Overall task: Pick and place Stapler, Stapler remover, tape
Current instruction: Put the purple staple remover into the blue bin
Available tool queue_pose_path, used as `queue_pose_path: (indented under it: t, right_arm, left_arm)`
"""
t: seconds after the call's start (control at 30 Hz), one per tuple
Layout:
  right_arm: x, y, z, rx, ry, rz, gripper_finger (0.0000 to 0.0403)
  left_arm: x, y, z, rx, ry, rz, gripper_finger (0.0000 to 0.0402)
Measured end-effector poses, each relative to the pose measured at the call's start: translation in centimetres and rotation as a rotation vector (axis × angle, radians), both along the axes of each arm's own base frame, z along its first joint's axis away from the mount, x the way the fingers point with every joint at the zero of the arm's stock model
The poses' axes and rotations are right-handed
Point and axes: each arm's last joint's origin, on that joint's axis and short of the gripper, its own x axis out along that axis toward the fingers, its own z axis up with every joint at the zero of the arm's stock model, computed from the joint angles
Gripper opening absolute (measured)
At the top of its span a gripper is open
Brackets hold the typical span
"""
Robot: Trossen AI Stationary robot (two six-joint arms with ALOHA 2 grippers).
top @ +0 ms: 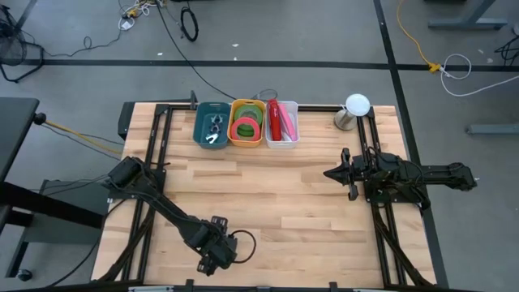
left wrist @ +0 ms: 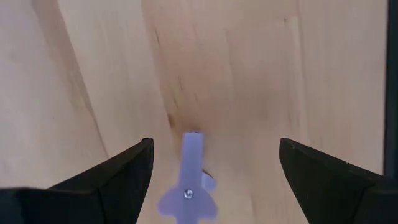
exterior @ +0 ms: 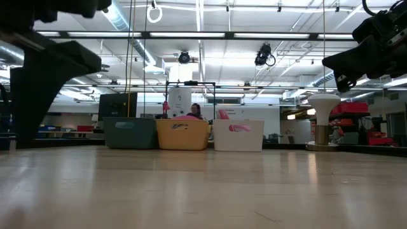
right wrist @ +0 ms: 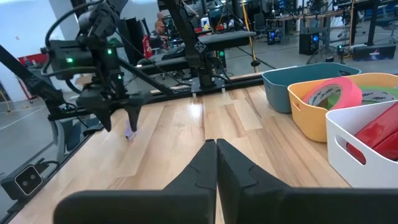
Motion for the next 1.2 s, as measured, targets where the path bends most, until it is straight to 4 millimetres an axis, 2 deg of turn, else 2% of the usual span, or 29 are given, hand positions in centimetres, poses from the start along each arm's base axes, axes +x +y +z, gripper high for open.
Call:
queue_pose_path:
  t: [0.33,0.87,1.2]
  right_arm:
    - [0.0,0.0,0.0,0.0,0.0,0.0,0.0007]
    - [0.0,0.0,0.0,0.0,0.0,0.0,0.0007]
    - [0.0,0.0,0.0,0.0,0.0,0.0,0.0007]
  left_arm:
    - [-0.4,1.2,-1.9,-0.045,0.071,0.021,0.0339]
    - [0.0,1.8,-2.3,-0.093,0.088,0.052,0.0224]
    - [0.0,2.0,-2.3,-0.116,0.111,0.051,0.0199]
